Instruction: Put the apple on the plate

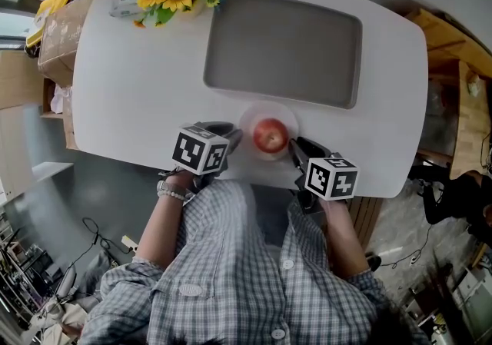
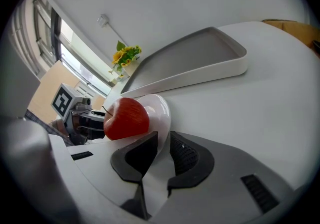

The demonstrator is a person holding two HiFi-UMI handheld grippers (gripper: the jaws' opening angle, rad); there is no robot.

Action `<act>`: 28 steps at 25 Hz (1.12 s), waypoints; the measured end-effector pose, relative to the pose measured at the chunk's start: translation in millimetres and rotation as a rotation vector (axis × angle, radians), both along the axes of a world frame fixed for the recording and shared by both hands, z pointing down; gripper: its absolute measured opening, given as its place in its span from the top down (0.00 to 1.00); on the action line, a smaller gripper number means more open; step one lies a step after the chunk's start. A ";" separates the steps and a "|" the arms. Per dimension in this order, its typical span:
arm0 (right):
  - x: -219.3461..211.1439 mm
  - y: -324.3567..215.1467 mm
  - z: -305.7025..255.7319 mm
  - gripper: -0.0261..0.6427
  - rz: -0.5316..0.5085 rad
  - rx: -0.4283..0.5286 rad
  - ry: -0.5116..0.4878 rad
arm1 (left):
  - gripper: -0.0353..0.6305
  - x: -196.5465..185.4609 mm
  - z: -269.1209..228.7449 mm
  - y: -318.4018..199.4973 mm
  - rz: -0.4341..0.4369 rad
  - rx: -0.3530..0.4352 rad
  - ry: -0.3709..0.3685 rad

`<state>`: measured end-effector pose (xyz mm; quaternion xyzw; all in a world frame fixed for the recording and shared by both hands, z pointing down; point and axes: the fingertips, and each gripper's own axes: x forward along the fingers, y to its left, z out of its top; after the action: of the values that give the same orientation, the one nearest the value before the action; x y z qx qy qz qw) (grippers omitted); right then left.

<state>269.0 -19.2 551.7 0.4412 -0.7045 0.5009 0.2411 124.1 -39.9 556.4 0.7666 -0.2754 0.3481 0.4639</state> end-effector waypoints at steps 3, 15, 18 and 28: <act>-1.7 -1.4 0.1 0.85 0.020 -0.012 -0.007 | 0.81 1.6 -0.2 -0.5 0.008 -0.014 -0.009; -1.2 -3.0 -4.1 0.88 0.116 -0.084 -0.041 | 0.84 5.1 0.3 3.0 0.040 -0.138 -0.071; -0.3 -5.3 -6.1 0.88 0.124 -0.098 -0.042 | 0.86 3.9 -1.6 5.4 0.021 -0.183 -0.052; -8.5 -13.4 -25.4 0.89 0.145 -0.126 -0.079 | 0.87 -5.5 -17.0 -1.4 -0.058 -0.261 -0.009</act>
<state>260.6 -32.6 526.3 0.4550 -0.6469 0.5772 0.2035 118.6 -41.3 539.4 0.6898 -0.2521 0.3710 0.5684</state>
